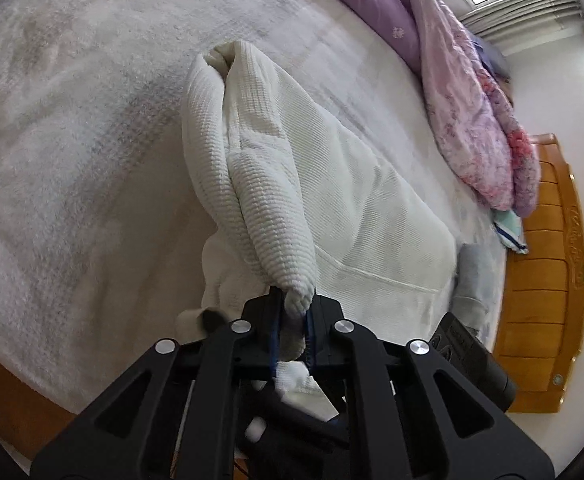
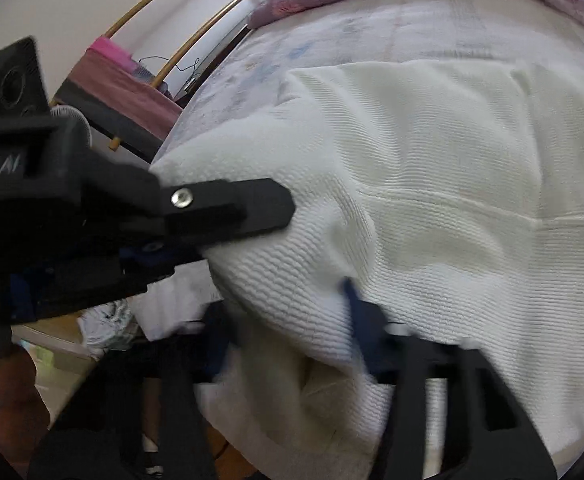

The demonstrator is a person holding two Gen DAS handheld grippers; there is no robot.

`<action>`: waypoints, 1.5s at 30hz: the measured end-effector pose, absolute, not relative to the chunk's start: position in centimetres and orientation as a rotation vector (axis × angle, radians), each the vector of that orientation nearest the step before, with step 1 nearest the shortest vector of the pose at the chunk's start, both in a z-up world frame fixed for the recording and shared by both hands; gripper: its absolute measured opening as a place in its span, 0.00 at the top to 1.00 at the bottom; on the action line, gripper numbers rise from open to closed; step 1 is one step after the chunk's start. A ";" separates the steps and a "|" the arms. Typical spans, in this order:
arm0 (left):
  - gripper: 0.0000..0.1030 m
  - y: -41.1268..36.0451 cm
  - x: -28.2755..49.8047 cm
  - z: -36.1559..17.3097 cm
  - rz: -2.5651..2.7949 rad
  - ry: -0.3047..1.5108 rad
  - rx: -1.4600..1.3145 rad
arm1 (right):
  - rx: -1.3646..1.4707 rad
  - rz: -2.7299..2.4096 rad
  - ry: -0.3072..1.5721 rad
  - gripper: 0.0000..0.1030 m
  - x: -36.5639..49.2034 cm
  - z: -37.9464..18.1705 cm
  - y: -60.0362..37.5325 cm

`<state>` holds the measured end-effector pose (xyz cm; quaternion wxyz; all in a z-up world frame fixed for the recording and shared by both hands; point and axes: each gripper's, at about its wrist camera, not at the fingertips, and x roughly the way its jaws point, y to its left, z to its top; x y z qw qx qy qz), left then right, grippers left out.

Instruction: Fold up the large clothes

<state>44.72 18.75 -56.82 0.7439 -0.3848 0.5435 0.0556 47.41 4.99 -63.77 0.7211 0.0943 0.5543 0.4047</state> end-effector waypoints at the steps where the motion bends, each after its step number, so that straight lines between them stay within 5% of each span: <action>1: 0.80 18.7 45.0 -56.9 0.133 1.203 -0.847 | 0.205 0.877 1.234 0.79 47.7 -63.9 5.0; 2: 0.67 18.6 45.3 -56.8 0.135 1.205 -0.850 | 0.221 0.870 1.245 0.81 48.1 -64.1 4.7; 4: 0.63 17.9 45.6 -55.8 0.109 1.178 -0.835 | 0.307 0.845 1.261 0.82 48.9 -64.3 3.5; 11: 0.18 15.3 45.5 -49.2 0.059 0.893 -0.709 | 0.704 0.711 1.297 0.83 51.3 -64.6 -3.6; 19: 0.17 13.5 49.7 -54.4 0.307 1.082 -0.573 | 1.061 0.603 1.098 0.83 51.9 -62.3 -15.2; 28: 0.17 6.4 52.3 -62.3 0.145 1.271 -0.554 | 1.216 0.170 1.168 0.82 48.6 -71.2 -25.8; 31: 0.17 4.6 52.0 -64.7 0.137 1.342 -0.548 | 1.189 0.119 1.225 0.74 49.2 -72.2 -26.1; 35: 0.16 3.4 51.2 -66.8 0.136 1.386 -0.541 | 1.057 0.134 1.252 0.47 49.9 -70.3 -27.3; 39: 0.16 3.6 50.3 -67.5 0.140 1.378 -0.612 | 0.937 0.116 1.244 0.32 50.6 -69.6 -29.3; 45: 0.16 3.5 49.2 -68.4 0.101 1.387 -0.647 | 1.160 0.323 1.348 0.30 51.9 -74.7 -30.4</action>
